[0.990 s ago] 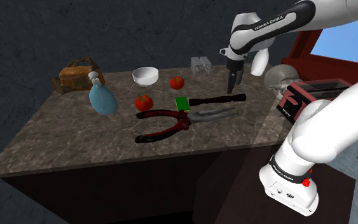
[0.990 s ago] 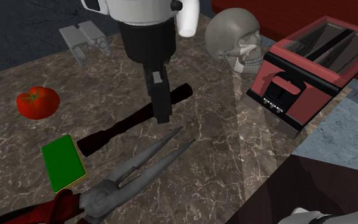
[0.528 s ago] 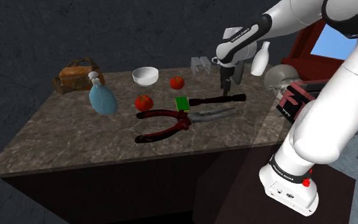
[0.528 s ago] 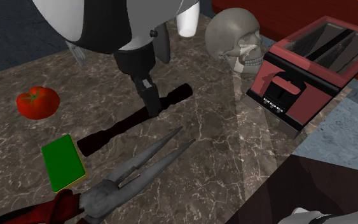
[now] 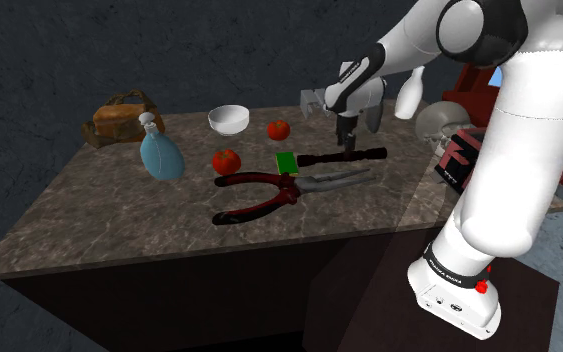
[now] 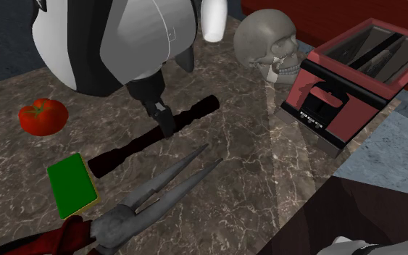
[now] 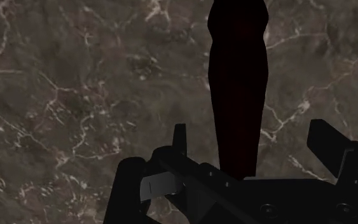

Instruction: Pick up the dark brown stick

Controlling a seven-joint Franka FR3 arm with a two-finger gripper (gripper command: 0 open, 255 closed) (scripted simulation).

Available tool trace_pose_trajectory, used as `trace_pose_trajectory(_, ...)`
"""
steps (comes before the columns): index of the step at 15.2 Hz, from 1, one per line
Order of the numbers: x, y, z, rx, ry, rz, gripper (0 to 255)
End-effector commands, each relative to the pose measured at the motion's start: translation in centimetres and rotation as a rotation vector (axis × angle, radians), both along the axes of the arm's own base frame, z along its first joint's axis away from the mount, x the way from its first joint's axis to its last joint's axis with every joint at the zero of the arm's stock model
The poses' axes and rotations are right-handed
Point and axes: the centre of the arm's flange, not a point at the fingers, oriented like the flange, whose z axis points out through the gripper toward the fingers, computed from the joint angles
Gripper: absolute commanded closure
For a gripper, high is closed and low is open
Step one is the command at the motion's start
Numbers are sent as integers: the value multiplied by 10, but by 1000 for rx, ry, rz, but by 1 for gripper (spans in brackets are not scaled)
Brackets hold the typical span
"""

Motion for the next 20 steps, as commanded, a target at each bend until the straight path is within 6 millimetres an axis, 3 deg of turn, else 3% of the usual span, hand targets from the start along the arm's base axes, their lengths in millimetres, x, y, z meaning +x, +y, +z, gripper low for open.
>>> trace_pose_trajectory(1,0,0,-12,0,0,2,0)
trace_pose_trajectory(5,0,0,-25,0,0,2,0)
trace_pose_trajectory(6,0,-1,-25,0,0,2,255)
trace_pose_trajectory(15,0,0,-25,0,0,2,255)
trace_pose_trajectory(20,0,0,1,0,0,2,255)
